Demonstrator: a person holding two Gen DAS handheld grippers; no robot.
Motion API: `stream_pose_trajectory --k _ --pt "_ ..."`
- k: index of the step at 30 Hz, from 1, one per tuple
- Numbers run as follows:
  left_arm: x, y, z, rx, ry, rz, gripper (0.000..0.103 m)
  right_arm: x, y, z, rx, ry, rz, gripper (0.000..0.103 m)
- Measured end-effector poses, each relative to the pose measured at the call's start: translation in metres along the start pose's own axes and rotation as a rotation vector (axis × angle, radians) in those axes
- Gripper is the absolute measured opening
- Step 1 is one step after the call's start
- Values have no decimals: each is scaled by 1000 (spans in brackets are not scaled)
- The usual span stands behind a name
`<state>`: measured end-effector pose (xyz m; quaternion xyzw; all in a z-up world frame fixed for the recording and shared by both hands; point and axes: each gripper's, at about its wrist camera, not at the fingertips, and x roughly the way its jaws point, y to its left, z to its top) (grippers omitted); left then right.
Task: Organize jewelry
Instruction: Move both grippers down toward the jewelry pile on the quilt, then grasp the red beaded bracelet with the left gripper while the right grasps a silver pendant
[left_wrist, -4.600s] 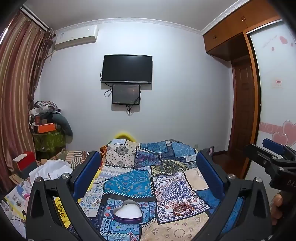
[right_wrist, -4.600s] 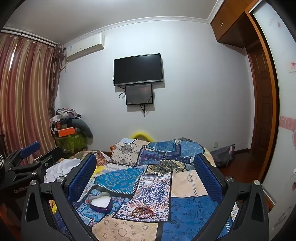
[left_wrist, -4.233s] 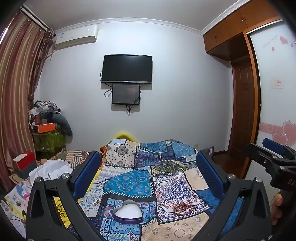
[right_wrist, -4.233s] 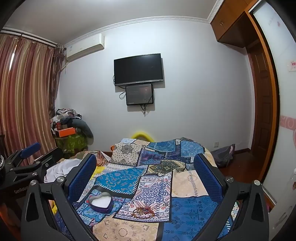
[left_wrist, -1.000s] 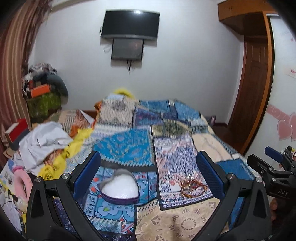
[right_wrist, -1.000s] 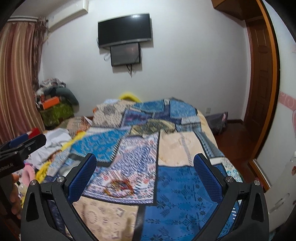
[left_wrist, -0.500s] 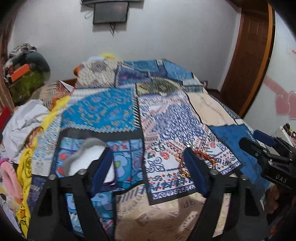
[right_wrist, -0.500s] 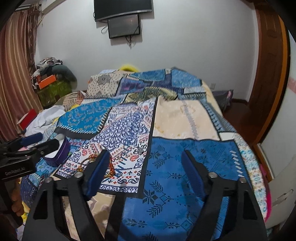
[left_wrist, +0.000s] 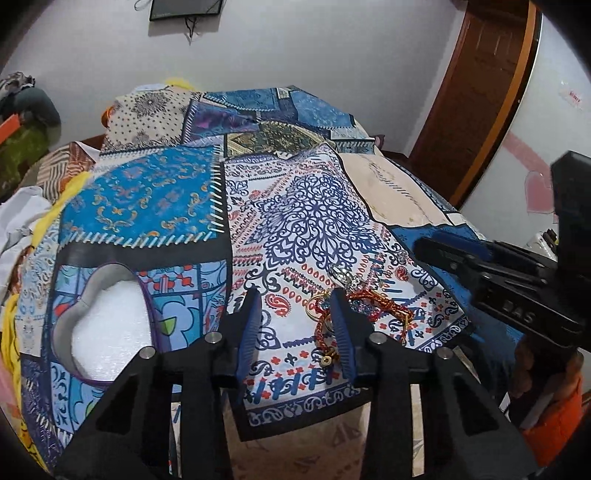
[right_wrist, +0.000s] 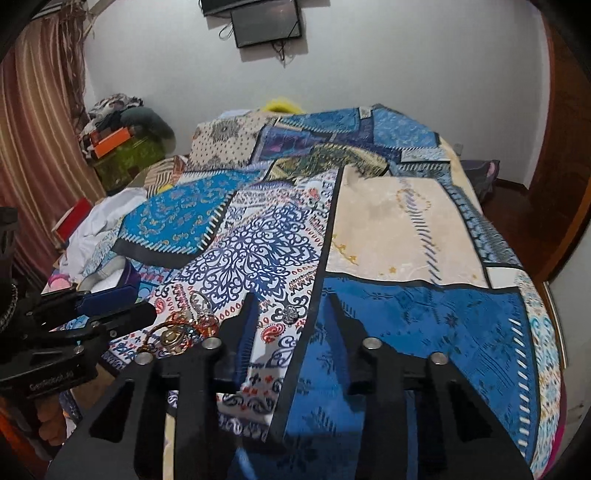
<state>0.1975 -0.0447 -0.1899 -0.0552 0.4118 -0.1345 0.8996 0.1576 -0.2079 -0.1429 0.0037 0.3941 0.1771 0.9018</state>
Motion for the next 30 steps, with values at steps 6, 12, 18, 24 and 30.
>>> stream_pose_trajectory --k 6,12,18,24,30 --pt "5 3 -2 -4 18 -12 35 21 0 -7 -11 69 7 16" --pt "9 8 -9 -31 51 -44 28 20 -2 -9 -4 63 -3 9" --pt "11 5 -11 -28 59 -50 15 15 -3 -8 7 46 -9 9" --pt "11 -3 -13 2 56 -43 2 7 -3 -7 26 23 -2 9" --pt "-3 -8 -11 15 18 -27 1 -6 2 -4 18 -9 -4 9"
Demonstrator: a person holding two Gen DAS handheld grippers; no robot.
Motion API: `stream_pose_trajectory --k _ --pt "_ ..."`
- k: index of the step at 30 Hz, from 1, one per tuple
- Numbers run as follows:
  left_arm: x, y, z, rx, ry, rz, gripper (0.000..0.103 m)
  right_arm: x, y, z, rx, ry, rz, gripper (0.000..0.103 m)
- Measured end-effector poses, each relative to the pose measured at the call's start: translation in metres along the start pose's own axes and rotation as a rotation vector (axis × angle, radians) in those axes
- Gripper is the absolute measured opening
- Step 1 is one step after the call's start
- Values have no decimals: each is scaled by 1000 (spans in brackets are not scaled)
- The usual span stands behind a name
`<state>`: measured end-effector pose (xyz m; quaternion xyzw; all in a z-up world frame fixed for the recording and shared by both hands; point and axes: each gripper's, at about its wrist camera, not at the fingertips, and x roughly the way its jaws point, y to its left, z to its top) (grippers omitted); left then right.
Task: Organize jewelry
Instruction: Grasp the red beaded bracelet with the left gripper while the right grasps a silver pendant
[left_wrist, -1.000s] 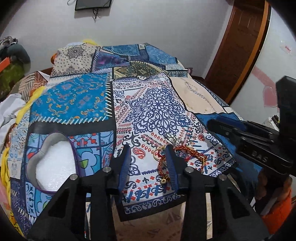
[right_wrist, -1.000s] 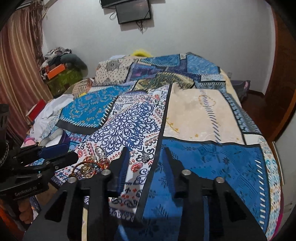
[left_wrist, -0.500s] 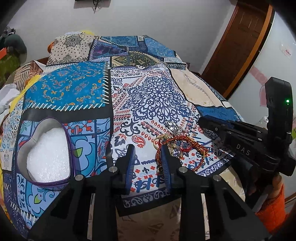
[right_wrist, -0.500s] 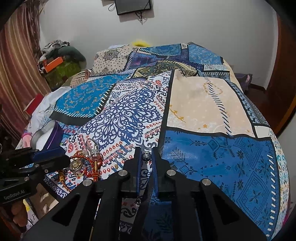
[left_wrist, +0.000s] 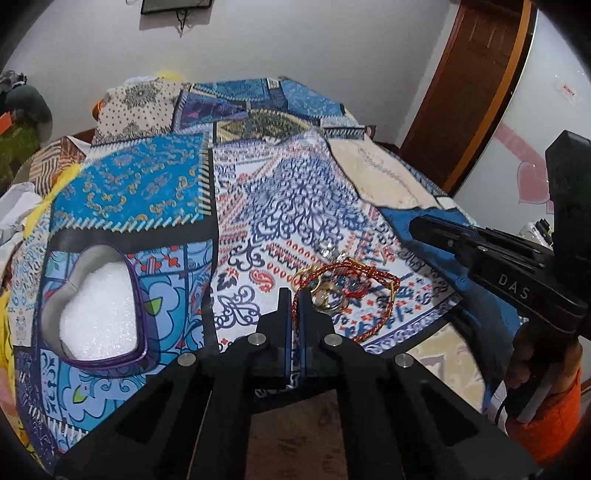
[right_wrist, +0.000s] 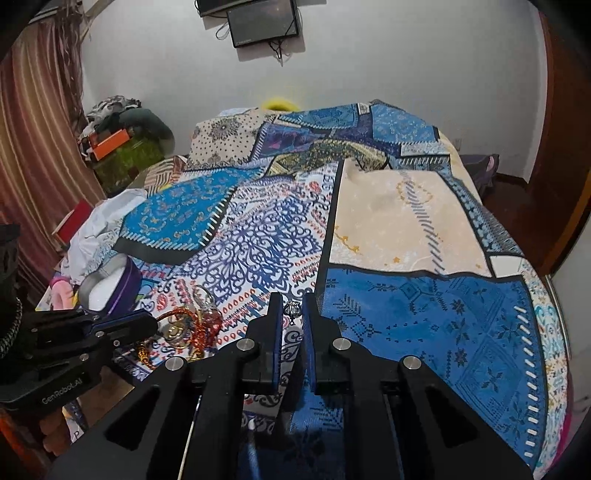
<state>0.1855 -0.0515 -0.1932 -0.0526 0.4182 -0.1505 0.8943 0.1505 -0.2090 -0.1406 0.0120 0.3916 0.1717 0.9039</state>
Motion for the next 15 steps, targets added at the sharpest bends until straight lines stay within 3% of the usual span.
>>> stream_pose_trajectory --k 15 --pt "-69 3 16 -11 -172 48 1 -44 30 16 -35 -115 23 9"
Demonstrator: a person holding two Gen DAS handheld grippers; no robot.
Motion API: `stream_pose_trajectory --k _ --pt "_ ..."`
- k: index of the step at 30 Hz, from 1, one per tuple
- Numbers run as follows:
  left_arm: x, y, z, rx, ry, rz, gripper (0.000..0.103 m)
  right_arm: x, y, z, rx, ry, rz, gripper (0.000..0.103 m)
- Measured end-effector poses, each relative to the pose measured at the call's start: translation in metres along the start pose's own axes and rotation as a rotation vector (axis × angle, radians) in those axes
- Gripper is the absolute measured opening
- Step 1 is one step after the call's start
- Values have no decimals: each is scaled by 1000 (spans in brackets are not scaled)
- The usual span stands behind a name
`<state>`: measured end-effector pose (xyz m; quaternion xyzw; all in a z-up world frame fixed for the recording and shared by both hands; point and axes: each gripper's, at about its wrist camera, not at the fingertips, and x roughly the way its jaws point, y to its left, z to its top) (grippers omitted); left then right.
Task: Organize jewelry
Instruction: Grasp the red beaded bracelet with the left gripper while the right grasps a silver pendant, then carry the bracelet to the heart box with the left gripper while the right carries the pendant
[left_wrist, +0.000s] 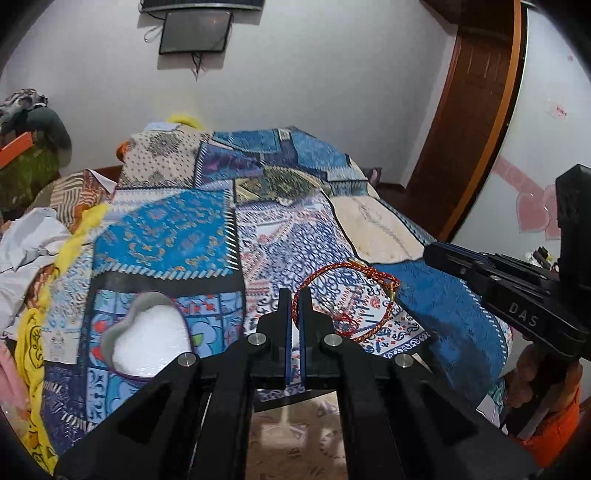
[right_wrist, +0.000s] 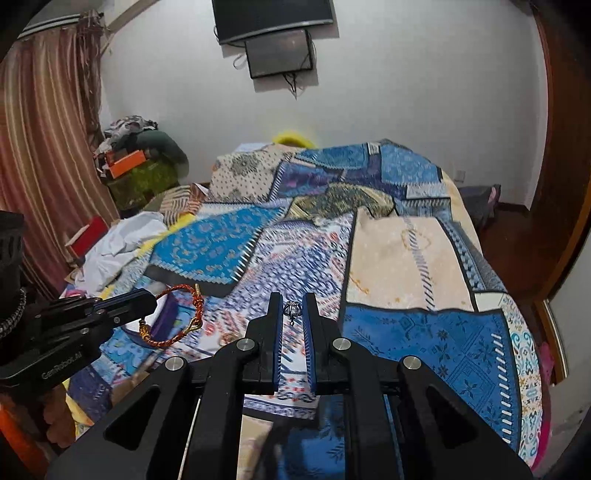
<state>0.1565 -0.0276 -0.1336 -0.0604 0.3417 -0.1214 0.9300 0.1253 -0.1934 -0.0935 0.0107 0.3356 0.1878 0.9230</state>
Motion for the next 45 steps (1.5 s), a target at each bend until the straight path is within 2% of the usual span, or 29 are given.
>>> stream_pose_trajectory --k 11,22,26,31,36,39,41,43,45 --pt "-36 42 -2 -56 -70 57 1 -10 51 17 -66 -54 55 9" --pt "-62 88 -10 -82 -109 127 1 3 103 26 -159 -48 94 9" --pt "-62 106 -14 -98 -102 137 1 10 119 28 -188 -46 115 9" --pt "-52 126 -22 -124 -53 140 1 20 135 26 -213 -30 142 9" --pt "-45 135 -28 -136 -28 175 2 33 144 24 -228 5 168 9" --pt "-40 140 -32 -154 -7 190 13 46 149 23 -235 37 189 9" --pt "-38 143 -34 -164 0 207 35 52 151 23 -233 54 205 9" --pt "-39 145 -36 -171 -4 222 44 61 154 22 -234 76 219 9" --pt "-38 146 -36 -170 -1 231 45 67 157 21 -241 92 224 9"
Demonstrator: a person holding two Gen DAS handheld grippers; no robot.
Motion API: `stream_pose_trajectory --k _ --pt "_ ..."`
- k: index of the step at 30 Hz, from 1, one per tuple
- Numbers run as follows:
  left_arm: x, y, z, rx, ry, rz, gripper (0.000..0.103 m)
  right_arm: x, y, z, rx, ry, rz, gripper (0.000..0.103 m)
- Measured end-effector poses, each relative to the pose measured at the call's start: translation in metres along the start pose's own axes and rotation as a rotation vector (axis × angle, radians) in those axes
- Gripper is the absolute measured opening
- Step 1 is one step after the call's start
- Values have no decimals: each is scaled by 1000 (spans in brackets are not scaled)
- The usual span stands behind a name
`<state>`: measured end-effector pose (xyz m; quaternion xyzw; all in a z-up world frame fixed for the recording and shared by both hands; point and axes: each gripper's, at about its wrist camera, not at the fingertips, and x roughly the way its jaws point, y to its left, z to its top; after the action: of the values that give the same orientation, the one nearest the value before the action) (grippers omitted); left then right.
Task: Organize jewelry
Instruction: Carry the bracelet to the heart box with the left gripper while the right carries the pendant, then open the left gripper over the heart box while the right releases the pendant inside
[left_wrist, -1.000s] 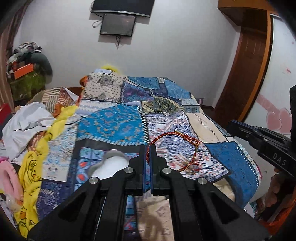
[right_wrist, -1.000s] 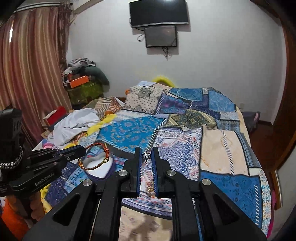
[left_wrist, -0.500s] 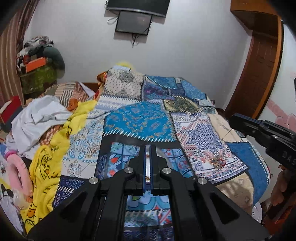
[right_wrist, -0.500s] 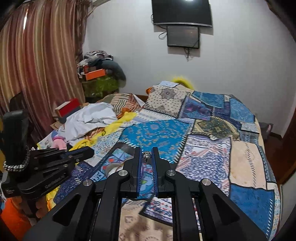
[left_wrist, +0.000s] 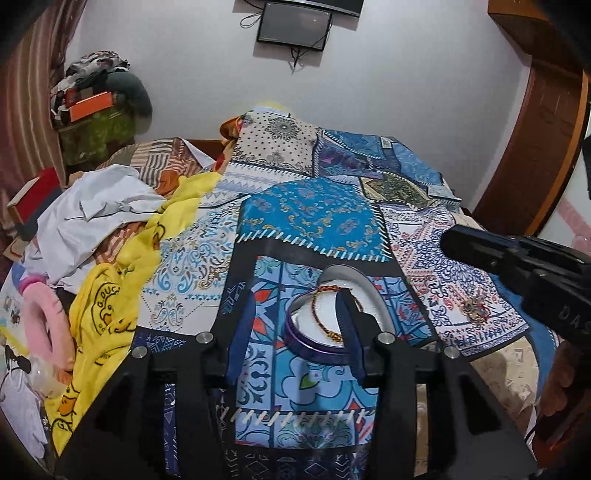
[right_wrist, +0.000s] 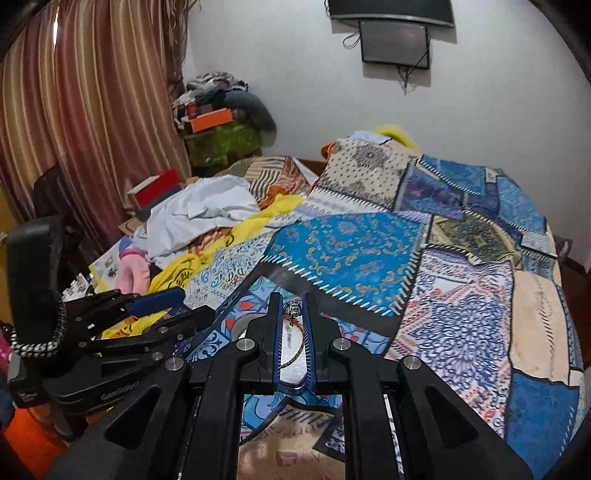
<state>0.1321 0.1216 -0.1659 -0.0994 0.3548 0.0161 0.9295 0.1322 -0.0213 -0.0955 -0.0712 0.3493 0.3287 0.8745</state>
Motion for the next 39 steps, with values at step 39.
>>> stream_pose_trajectory --k 39 --pt "13 8 -12 -9 60 103 62 46 1 -16 -46 177 -11 34"
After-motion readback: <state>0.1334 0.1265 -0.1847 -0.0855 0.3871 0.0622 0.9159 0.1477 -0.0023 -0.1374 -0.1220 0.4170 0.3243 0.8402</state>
